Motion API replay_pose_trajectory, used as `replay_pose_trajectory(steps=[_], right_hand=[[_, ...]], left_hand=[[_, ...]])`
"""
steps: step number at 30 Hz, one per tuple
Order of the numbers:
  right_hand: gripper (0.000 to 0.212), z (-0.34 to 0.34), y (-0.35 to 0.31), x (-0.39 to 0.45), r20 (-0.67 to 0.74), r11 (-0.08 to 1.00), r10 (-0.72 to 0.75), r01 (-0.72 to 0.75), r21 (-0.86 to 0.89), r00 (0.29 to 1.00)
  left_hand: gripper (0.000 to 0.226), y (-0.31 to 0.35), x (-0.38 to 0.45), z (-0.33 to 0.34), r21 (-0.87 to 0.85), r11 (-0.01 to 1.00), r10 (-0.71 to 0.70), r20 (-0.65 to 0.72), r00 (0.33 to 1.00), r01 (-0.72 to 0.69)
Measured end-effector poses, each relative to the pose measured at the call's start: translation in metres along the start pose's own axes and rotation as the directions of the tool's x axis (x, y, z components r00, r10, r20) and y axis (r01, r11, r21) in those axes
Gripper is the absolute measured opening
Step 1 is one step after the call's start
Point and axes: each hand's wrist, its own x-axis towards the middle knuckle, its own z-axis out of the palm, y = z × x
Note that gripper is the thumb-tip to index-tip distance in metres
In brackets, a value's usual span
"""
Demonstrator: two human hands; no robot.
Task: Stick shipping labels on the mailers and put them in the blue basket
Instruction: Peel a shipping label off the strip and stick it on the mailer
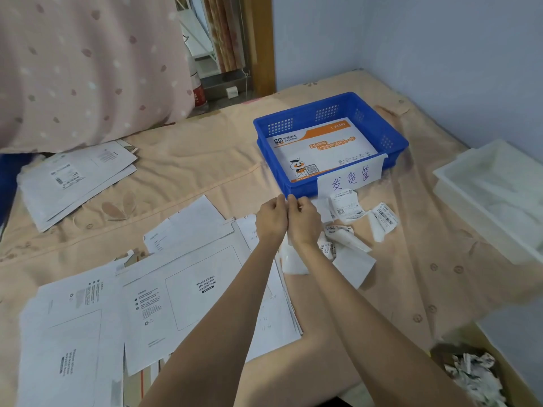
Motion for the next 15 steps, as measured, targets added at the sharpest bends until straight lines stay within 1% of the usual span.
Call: replay_pose_trajectory(steps=[1,2,3,4,5,6,7,8,9,11,12,14,15], right_hand=[[0.041,-0.001,-0.003,-0.001,0.002,0.999,0.015,-0.015,0.032,1.000],[0.040,-0.003,-0.007,-0.002,0.026,0.993,0.059,-0.061,0.099,0.998],[0.038,-0.004,-0.009,-0.002,0.058,0.966,0.134,-0.143,0.214,0.989],[0.033,-0.002,-0.010,0.000,0.127,0.891,0.243,-0.273,0.363,0.962],[0.028,-0.002,-0.011,0.000,0.234,0.756,0.346,-0.418,0.505,0.909],[0.025,-0.001,-0.012,0.000,0.355,0.598,0.410,-0.542,0.591,0.840],[0.025,0.001,-0.011,0.001,0.431,0.460,0.439,-0.609,0.646,0.789],[0.025,0.002,-0.010,0.001,0.443,0.399,0.460,-0.625,0.671,0.769],[0.026,0.000,-0.012,0.000,0.434,0.383,0.479,-0.627,0.678,0.763],[0.030,-0.003,-0.014,0.000,0.398,0.422,0.492,-0.612,0.669,0.774],[0.035,-0.004,-0.012,0.002,0.400,0.444,0.476,-0.607,0.659,0.783],[0.047,-0.005,-0.012,0.003,0.425,0.468,0.449,-0.612,0.638,0.786],[0.049,-0.006,-0.013,0.002,0.422,0.497,0.441,-0.607,0.620,0.792]], left_hand=[[0.044,0.000,0.000,0.001,-0.012,1.000,0.008,-0.019,1.000,-0.008],[0.043,0.000,0.000,0.001,-0.053,0.999,-0.006,-0.025,1.000,0.005],[0.042,0.001,0.000,0.001,-0.118,0.992,-0.046,-0.028,0.999,0.043],[0.038,0.003,0.000,0.001,-0.199,0.975,-0.102,-0.020,0.995,0.096],[0.032,0.003,0.000,0.001,-0.277,0.948,-0.165,-0.005,0.986,0.158],[0.028,0.002,0.000,0.001,-0.336,0.918,-0.223,0.004,0.975,0.212],[0.028,0.001,0.001,0.001,-0.383,0.889,-0.268,0.008,0.963,0.251],[0.031,0.000,0.001,0.000,-0.428,0.861,-0.301,0.008,0.954,0.275],[0.033,0.000,0.001,-0.001,-0.477,0.827,-0.332,0.013,0.943,0.298],[0.033,-0.001,0.001,-0.003,-0.529,0.782,-0.368,0.034,0.929,0.330],[0.032,-0.002,0.002,-0.005,-0.519,0.787,-0.368,0.038,0.929,0.333],[0.034,-0.003,0.004,-0.009,-0.450,0.833,-0.348,0.025,0.937,0.322],[0.036,-0.004,0.005,-0.011,-0.415,0.855,-0.333,0.018,0.943,0.310]])
